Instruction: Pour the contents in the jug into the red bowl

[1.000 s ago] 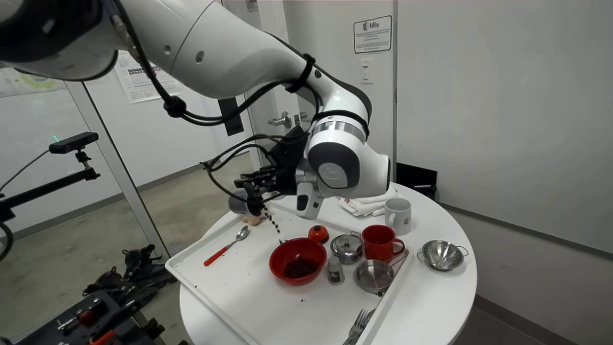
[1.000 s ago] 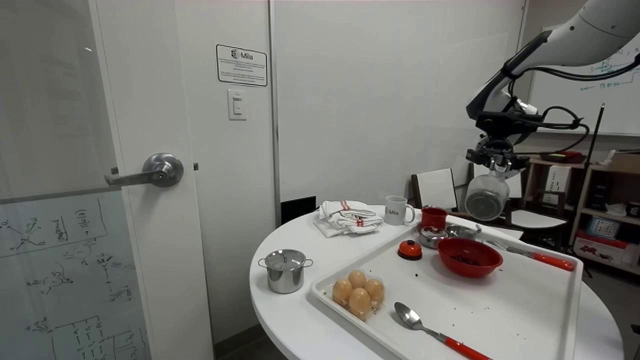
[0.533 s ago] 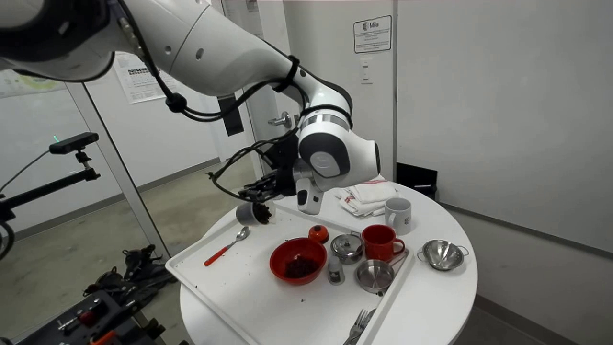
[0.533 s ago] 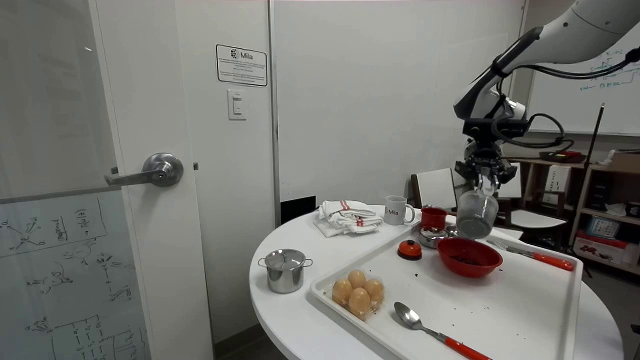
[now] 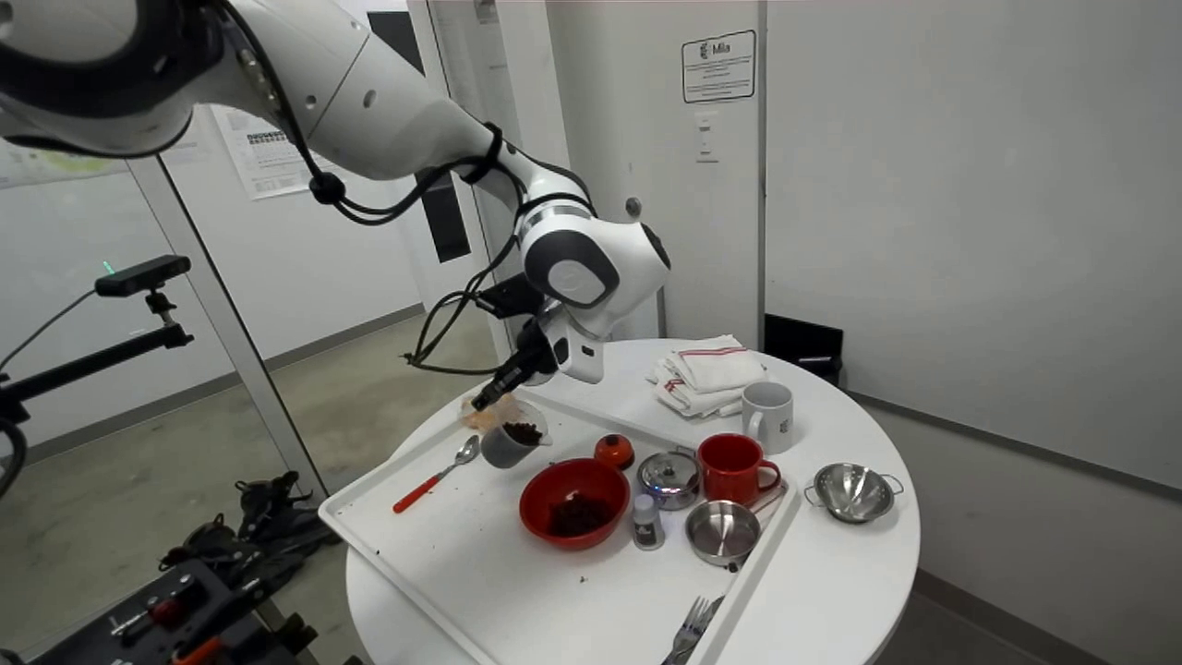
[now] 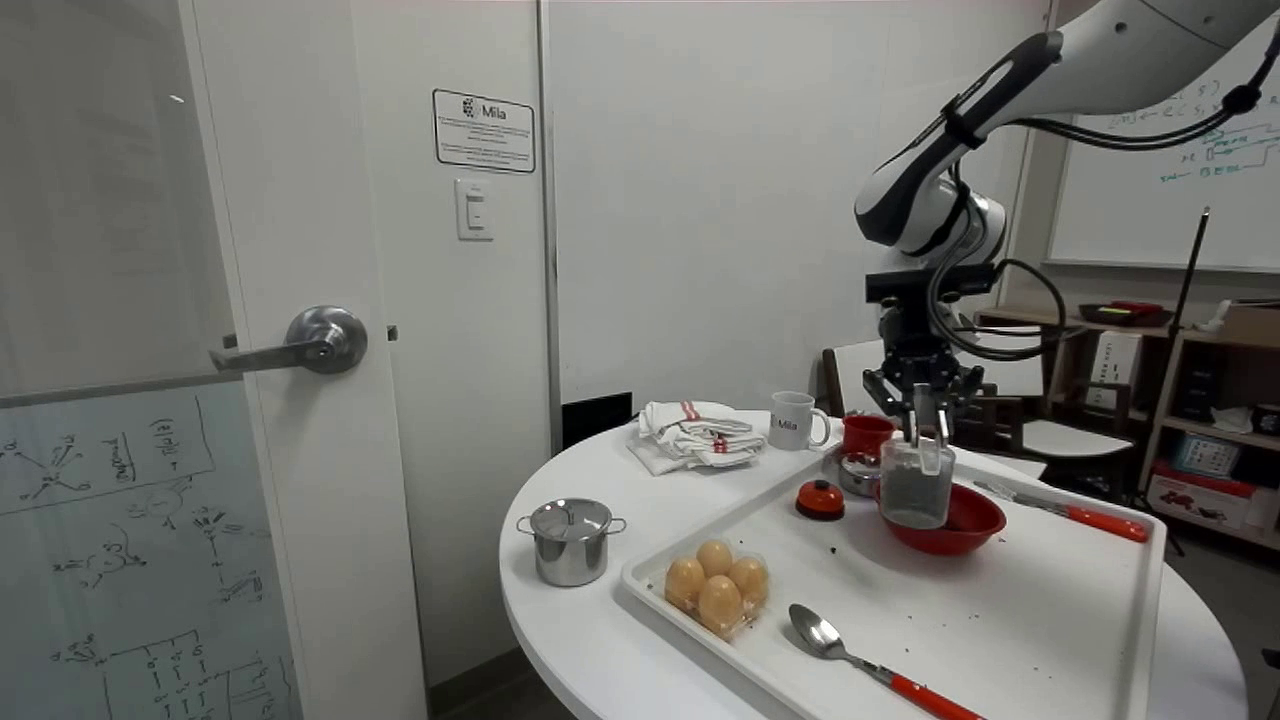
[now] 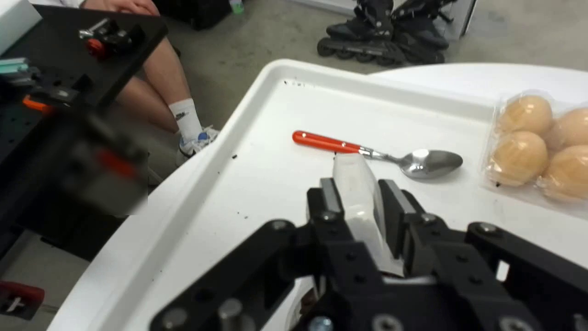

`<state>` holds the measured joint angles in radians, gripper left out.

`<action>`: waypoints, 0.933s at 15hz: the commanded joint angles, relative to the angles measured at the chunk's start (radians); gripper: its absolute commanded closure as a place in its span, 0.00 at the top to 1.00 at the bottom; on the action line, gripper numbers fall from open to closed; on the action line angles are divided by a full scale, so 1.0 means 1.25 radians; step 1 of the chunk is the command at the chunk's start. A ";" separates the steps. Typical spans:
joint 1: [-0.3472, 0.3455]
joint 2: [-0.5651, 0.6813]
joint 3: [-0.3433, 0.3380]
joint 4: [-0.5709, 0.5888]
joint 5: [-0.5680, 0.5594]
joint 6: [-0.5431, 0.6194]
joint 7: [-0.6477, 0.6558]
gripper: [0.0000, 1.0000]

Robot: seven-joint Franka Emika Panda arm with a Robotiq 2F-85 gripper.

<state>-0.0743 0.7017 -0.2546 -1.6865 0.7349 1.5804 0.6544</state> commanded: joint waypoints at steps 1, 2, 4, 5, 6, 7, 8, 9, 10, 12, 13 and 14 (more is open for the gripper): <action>0.066 -0.056 0.011 -0.066 -0.055 0.167 0.088 0.10; 0.084 -0.061 0.017 -0.078 -0.071 0.219 0.112 0.10; 0.115 -0.070 0.028 -0.105 -0.109 0.322 0.163 0.10; 0.130 -0.074 0.033 -0.118 -0.135 0.370 0.192 0.10; 0.144 -0.070 0.038 -0.126 -0.161 0.417 0.224 0.10; 0.157 -0.066 0.041 -0.135 -0.190 0.460 0.260 0.10; 0.170 -0.060 0.044 -0.143 -0.222 0.500 0.301 0.10; 0.183 -0.055 0.044 -0.151 -0.257 0.534 0.344 0.10; 0.196 -0.051 0.042 -0.160 -0.292 0.561 0.388 0.10; 0.210 -0.044 0.045 -0.173 -0.347 0.588 0.456 0.10; 0.214 -0.041 0.048 -0.177 -0.369 0.592 0.484 0.10; 0.214 -0.039 0.053 -0.180 -0.385 0.591 0.503 0.10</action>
<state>0.1812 0.6574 -0.1955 -1.8843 0.3296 2.2865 1.1869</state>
